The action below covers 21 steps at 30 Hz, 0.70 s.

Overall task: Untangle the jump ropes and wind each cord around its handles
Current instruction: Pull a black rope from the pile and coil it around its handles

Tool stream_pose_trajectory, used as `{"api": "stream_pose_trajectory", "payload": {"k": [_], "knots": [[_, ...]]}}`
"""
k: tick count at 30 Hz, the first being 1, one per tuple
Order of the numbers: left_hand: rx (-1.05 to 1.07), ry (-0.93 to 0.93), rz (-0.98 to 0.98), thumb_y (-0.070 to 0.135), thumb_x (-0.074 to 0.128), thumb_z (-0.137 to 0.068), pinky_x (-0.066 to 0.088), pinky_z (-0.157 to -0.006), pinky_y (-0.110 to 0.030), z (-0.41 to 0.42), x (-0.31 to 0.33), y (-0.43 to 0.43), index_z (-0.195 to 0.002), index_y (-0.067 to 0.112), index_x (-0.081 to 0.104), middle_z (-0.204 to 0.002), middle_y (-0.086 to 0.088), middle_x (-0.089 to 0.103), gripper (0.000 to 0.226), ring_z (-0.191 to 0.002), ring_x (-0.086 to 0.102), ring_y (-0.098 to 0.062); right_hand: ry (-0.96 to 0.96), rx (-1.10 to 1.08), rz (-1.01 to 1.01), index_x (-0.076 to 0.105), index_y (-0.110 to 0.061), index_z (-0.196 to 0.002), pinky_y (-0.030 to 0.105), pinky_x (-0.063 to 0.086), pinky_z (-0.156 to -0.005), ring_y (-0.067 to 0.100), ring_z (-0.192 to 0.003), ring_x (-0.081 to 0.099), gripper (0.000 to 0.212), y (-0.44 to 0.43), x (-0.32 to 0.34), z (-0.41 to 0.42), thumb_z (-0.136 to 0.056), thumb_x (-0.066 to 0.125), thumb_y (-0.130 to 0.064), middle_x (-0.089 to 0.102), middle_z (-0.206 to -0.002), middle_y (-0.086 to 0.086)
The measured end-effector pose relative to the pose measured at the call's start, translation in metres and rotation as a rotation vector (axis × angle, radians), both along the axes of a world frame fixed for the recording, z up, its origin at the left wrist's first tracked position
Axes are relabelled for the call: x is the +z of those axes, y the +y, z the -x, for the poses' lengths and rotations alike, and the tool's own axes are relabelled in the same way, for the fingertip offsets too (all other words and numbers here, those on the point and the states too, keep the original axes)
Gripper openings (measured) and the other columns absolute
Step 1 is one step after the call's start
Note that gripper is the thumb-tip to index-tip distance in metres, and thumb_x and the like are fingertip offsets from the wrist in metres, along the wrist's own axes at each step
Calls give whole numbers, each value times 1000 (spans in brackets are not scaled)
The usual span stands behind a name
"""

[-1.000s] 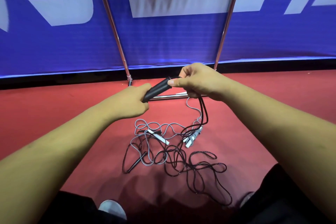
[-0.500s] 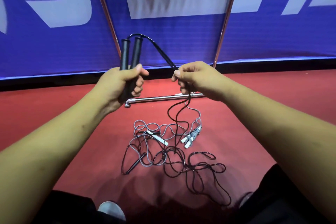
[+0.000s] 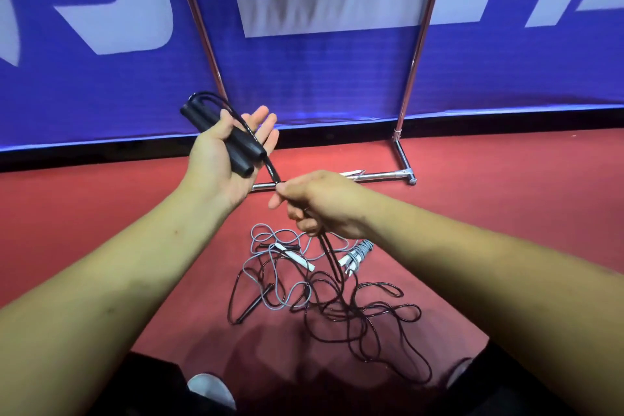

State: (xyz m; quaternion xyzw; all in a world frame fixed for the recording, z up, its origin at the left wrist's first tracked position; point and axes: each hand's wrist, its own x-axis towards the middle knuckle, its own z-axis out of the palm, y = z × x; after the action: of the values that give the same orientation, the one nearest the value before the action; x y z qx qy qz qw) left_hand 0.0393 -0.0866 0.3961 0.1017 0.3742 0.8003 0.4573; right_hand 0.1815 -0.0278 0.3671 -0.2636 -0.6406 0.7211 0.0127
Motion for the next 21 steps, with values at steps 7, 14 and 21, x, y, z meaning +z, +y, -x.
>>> {"api": "stream_pose_trajectory", "payload": {"k": [7, 14, 21], "knots": [[-38, 89, 118, 41, 46, -101, 50, -55, -25, -3, -1, 2, -92, 18, 53, -66, -2, 53, 25, -59, 61, -18, -49, 99, -14, 60, -9, -87, 19, 18, -40, 6, -37, 22, 30, -12, 13, 2, -104, 41, -25, 29, -52, -5], [-34, 508, 396, 20, 58, -97, 36, -46, -23, -5, -3, 10, -98, 14, 45, -56, -2, 43, 14, -40, 40, -16, -18, 110, -272, 52, -9, -75, 28, 41, -54, 14, -42, 49, 19, 2, 35, -6, -92, 60, -7, 38, -52, -1], [-253, 1134, 770, 11, 61, -91, 44, -37, -24, -21, -7, 3, -77, 15, 49, -58, -10, 51, 19, -35, 50, -20, -58, 191, -971, 70, -7, -81, 14, 34, -46, 2, -40, 44, 12, 20, 56, -22, -89, 68, -16, 51, -51, -2]]}}
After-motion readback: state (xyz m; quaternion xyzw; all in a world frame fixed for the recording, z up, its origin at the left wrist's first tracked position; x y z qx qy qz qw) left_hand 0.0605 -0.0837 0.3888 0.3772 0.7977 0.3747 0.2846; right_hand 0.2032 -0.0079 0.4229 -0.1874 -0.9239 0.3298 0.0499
